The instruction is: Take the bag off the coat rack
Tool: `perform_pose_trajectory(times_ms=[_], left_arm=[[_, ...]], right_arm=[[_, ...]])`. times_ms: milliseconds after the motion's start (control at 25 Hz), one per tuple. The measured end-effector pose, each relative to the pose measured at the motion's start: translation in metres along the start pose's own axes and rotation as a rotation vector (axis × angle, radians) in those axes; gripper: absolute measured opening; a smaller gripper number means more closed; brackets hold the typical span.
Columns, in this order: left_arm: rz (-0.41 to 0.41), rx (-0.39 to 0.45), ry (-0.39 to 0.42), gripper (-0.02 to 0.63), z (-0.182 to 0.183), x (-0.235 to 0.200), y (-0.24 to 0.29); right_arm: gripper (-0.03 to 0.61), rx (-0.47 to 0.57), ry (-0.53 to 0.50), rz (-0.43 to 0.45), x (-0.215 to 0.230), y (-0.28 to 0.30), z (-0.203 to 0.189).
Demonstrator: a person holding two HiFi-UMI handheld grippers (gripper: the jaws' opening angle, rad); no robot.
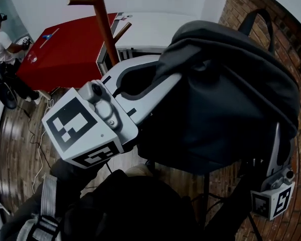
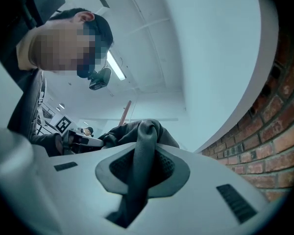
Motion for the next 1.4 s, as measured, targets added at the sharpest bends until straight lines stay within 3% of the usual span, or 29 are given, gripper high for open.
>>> perform_pose_trajectory(times_ms=[680,1040,1280,1400], left_arm=[[-0.004,-0.034,-0.027,0.065,0.003,0.006,-0.002],[0.049,-0.065,-0.023,0.066,0.005,0.003,-0.002],[0.044,-0.056,-0.006,0.066,0.004,0.002,-0.002],[0.107,-0.089,0.012,0.066,0.001,-0.004,-0.004]], right_arm=[[0.037,0.01,0.023,0.002,0.001,0.003,-0.001],[0.037,-0.003,0.052,0.024,0.003,0.005,-0.006],[0.037,0.015,0.033,0.02,0.003,0.005,-0.007],[0.037,0.026,0.093,0.05,0.004,0.013,-0.026]])
Point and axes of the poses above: the fingertips, and each gripper's own axes: y forward along the fingers, x to its right, z out of its top, the point moved 2 cm from there along -y, backward along the fingers, and after that the axes turned 13 degrees about -y, right-handed, at the moved point
